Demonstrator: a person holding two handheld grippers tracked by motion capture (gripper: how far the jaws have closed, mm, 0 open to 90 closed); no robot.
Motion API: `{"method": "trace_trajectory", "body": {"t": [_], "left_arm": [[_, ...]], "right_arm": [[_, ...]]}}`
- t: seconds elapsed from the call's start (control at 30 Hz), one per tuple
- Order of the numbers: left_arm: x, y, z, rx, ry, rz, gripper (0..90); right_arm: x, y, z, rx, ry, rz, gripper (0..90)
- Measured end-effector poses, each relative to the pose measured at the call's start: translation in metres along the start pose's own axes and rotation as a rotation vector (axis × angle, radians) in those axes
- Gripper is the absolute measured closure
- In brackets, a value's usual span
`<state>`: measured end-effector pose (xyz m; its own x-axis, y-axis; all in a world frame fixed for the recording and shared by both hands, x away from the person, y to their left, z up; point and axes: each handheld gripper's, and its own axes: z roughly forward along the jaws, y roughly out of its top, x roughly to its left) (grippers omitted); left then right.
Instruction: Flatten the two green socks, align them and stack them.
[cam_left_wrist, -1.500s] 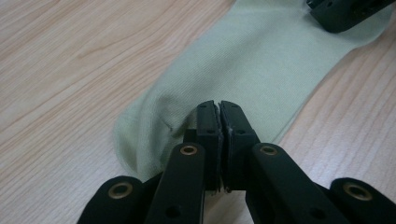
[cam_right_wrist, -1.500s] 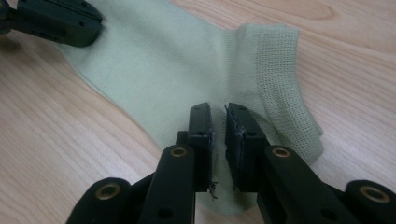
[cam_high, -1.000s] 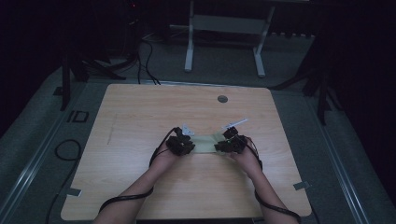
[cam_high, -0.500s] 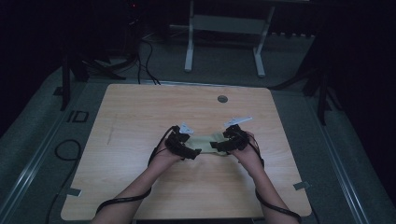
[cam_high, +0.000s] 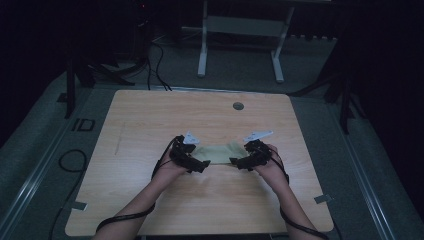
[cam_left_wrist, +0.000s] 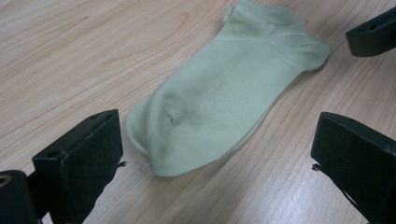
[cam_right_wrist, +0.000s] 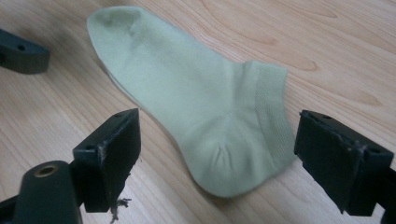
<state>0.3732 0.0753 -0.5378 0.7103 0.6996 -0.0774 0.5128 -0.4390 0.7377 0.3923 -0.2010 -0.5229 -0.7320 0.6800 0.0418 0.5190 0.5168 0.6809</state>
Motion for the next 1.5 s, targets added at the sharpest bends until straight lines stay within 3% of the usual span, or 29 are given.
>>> {"method": "trace_trajectory", "body": {"t": [0.13, 0.37, 0.8, 0.97, 1.5], "left_arm": [[0.001, -0.005, -0.006, -0.02, 0.014, 0.002, 2.0], [0.007, -0.019, -0.017, -0.005, 0.053, -0.005, 2.1], [0.025, -0.05, -0.038, 0.005, 0.098, -0.066, 2.1], [0.028, -0.059, -0.045, 0.008, 0.114, -0.074, 2.1], [0.044, -0.091, -0.071, -0.026, 0.161, -0.129, 2.1]], "right_arm": [[-0.003, -0.006, -0.007, -0.018, -0.011, -0.001, 14.7], [-0.009, -0.016, -0.021, -0.035, -0.037, -0.004, 14.5], [-0.016, -0.042, -0.035, -0.048, -0.104, 0.024, 11.5], [-0.019, -0.051, -0.038, -0.053, -0.106, 0.027, 10.9], [-0.027, -0.09, -0.058, -0.075, -0.159, 0.082, 10.9]]}}
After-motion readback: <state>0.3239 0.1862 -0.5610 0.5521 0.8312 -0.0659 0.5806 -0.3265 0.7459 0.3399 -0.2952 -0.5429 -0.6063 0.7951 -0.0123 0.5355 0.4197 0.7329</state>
